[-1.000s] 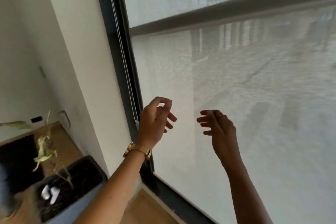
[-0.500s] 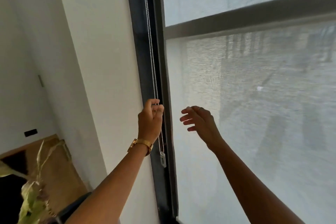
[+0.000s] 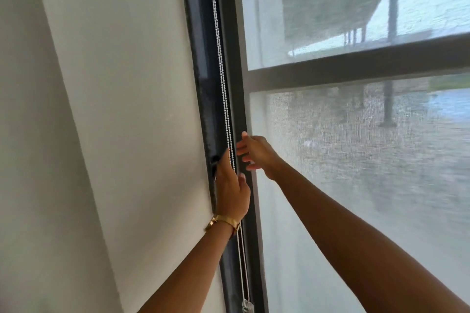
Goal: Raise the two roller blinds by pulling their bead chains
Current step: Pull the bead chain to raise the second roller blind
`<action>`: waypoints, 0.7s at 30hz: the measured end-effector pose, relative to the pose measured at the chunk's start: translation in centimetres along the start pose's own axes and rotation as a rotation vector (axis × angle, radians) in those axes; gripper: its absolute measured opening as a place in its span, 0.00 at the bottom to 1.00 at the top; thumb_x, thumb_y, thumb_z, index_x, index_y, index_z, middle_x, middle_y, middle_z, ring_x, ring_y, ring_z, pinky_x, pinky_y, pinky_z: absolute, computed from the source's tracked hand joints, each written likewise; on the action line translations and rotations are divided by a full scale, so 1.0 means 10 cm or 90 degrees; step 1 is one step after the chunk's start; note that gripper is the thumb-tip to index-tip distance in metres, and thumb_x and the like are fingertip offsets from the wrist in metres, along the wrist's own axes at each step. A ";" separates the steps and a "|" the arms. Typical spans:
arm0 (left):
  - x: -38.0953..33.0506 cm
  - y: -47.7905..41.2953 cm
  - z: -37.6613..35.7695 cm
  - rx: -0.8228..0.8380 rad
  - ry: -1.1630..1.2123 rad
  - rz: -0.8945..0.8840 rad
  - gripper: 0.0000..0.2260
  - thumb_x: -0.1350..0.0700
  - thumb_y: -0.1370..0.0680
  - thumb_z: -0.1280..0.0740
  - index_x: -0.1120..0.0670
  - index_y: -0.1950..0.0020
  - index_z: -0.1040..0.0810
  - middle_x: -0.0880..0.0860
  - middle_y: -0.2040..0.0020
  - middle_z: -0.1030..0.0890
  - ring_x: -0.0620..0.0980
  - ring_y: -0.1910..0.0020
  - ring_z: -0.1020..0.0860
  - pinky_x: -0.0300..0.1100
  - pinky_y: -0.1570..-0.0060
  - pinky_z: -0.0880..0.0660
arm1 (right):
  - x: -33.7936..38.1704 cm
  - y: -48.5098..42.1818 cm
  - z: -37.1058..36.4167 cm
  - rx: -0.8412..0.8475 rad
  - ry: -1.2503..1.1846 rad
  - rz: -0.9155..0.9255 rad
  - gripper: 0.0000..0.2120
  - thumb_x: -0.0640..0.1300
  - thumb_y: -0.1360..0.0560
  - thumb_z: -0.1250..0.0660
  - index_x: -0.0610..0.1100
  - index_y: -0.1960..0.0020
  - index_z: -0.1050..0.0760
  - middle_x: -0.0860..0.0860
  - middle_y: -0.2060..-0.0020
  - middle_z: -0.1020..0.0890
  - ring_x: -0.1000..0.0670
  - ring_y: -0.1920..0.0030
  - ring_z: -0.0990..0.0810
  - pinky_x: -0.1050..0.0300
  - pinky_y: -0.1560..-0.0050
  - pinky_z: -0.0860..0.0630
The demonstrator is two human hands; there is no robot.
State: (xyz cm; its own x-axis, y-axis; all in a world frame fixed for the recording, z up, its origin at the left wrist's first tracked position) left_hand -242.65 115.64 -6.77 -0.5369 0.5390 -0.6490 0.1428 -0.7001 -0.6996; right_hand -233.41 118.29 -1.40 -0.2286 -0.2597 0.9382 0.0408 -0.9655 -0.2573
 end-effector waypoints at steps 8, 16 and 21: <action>0.14 -0.10 -0.10 -0.119 0.119 0.052 0.22 0.57 0.22 0.37 0.53 0.30 0.37 0.56 0.36 0.23 0.54 0.40 0.23 0.46 0.44 0.25 | 0.35 -0.34 -0.11 0.091 0.009 -0.011 0.24 0.56 0.19 0.49 0.41 0.38 0.26 0.45 0.48 0.19 0.43 0.46 0.20 0.51 0.51 0.23; 0.00 -0.25 -0.10 -0.021 0.346 0.055 0.10 0.51 0.21 0.41 0.54 0.44 0.26 0.52 0.59 0.20 0.48 0.61 0.21 0.36 0.62 0.22 | 1.12 -0.35 0.14 0.055 -0.098 0.068 0.12 0.51 0.20 0.44 0.46 0.46 0.24 0.52 0.54 0.17 0.50 0.51 0.20 0.54 0.53 0.26; -0.67 -0.57 -0.02 0.183 0.499 0.041 0.16 0.50 0.18 0.47 0.56 0.40 0.26 0.51 0.60 0.23 0.44 0.67 0.24 0.36 0.67 0.23 | 1.97 -0.33 0.29 0.053 -0.168 0.189 0.12 0.49 0.18 0.46 0.46 0.50 0.25 0.52 0.54 0.18 0.50 0.50 0.19 0.50 0.48 0.23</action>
State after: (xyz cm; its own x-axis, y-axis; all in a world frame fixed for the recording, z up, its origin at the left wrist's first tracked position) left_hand -239.72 116.07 1.50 0.2147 0.5887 -0.7793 -0.1208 -0.7758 -0.6193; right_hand -235.24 116.35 18.61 0.0623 -0.5130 0.8561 0.1485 -0.8435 -0.5163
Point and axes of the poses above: each hand's wrist, its own y-axis away from the middle knuckle, its own z-axis out of the back of the hand, x = y × z, the point moved 7 cm from there along -y, towards the middle knuckle
